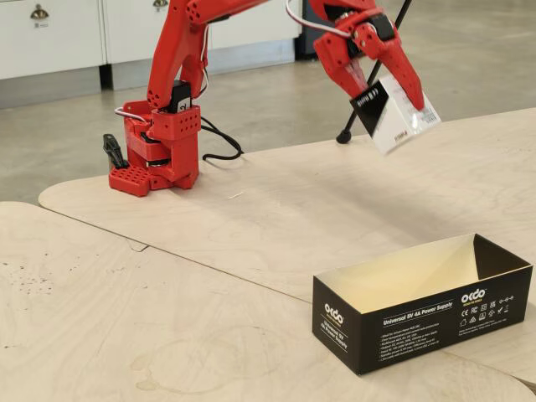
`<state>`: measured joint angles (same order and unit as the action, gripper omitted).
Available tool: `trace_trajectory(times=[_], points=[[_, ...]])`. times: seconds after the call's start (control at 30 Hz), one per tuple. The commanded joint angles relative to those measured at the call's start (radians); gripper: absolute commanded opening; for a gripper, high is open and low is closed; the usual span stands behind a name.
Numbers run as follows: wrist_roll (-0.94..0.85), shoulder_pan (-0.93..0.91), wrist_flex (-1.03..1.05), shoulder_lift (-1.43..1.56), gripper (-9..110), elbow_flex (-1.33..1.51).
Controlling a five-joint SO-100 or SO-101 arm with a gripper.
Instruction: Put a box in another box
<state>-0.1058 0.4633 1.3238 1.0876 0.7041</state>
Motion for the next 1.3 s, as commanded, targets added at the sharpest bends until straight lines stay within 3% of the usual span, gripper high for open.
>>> trace_trajectory(times=[0.0, 0.33, 0.77, 1.27], points=[[-0.006, -0.044, -0.063, -0.107, 10, -0.249], [-0.005, -0.137, -0.201, -0.278, 10, -0.327], [-0.040, -0.186, -0.362, -0.287, 11, -0.184], [-0.029, -0.164, -0.313, -0.296, 35, -0.161]])
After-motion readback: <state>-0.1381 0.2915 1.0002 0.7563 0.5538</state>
